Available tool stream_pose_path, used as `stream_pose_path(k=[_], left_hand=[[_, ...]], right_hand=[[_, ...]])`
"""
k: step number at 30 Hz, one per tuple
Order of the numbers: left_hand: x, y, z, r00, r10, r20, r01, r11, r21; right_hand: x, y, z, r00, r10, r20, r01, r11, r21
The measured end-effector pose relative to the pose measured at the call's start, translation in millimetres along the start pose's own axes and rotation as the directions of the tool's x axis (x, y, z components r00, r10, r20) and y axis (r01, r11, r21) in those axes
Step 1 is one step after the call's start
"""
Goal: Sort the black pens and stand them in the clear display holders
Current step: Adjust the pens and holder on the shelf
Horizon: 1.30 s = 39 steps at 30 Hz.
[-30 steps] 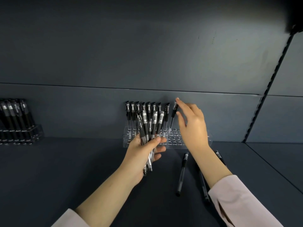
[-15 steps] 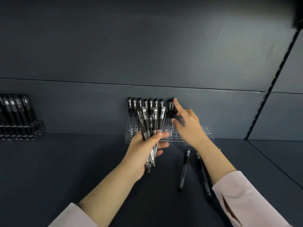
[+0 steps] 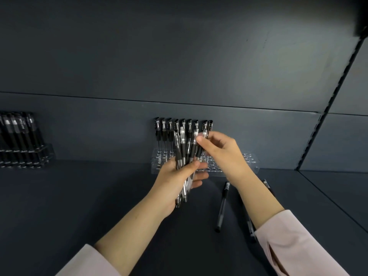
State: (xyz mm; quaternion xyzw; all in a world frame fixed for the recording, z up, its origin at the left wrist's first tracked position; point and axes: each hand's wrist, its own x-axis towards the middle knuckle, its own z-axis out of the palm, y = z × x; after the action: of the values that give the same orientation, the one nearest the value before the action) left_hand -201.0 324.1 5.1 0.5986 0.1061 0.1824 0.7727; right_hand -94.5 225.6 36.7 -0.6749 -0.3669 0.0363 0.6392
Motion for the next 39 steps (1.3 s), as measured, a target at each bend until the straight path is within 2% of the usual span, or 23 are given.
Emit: stream_pose_path(k=[5, 8, 10, 12, 15, 17, 21, 29, 35, 39], left_hand=[[1.8, -1.3, -0.3, 0.998, 0.018, -0.053, -0.018, 1.0, 0.005], [1.1, -1.4, -1.9, 0.996, 0.043, -0.084, -0.039, 0.998, 0.049], [1.3, -1.4, -3.4, 0.995, 0.031, -0.1, -0.028, 0.999, 0.034], [1.6, 0.2, -3.5, 0.997, 0.003, -0.079, -0.004, 1.0, -0.014], [1.0, 1.8, -1.6, 0.997, -0.031, -0.069, 0.028, 0.999, -0.045], [1.0, -0.7, -0.2, 0.996, -0.039, -0.074, 0.036, 0.998, -0.049], [2.9, -4.7, 1.2, 0.994, -0.057, -0.091, 0.049, 0.995, -0.087], [0.3, -2.2, -1.9, 0.998, -0.004, -0.058, -0.001, 0.996, -0.085], [0.6, -2.6, -1.0, 0.994, -0.017, -0.105, 0.007, 0.996, -0.091], [0.8, -5.8, 2.0, 0.99, 0.042, -0.135, -0.043, 0.999, -0.007]], right_hand=[[-1.3, -5.9, -5.2, 0.998, 0.043, -0.039, -0.039, 0.993, 0.108], [0.2, -6.4, -12.9, 0.976, 0.029, -0.218, 0.012, 0.983, 0.186], [1.4, -5.3, -20.0, 0.908, 0.034, -0.418, 0.069, 0.971, 0.227], [0.1, -3.9, -27.9, 0.799, -0.001, -0.601, 0.134, 0.975, 0.177], [-2.3, -0.7, -37.1, 0.69, -0.107, -0.716, 0.184, 0.982, 0.031], [-2.4, 0.3, -38.8, 0.672, -0.157, -0.724, 0.186, 0.982, -0.04], [-3.5, 1.5, -35.2, 0.693, -0.224, -0.685, 0.171, 0.975, -0.145], [-4.2, -1.1, -25.8, 0.737, -0.271, -0.619, 0.199, 0.962, -0.185], [-4.2, 3.1, -20.8, 0.768, -0.301, -0.565, 0.181, 0.949, -0.259], [-2.8, 11.4, -20.3, 0.787, -0.326, -0.524, 0.172, 0.931, -0.32]])
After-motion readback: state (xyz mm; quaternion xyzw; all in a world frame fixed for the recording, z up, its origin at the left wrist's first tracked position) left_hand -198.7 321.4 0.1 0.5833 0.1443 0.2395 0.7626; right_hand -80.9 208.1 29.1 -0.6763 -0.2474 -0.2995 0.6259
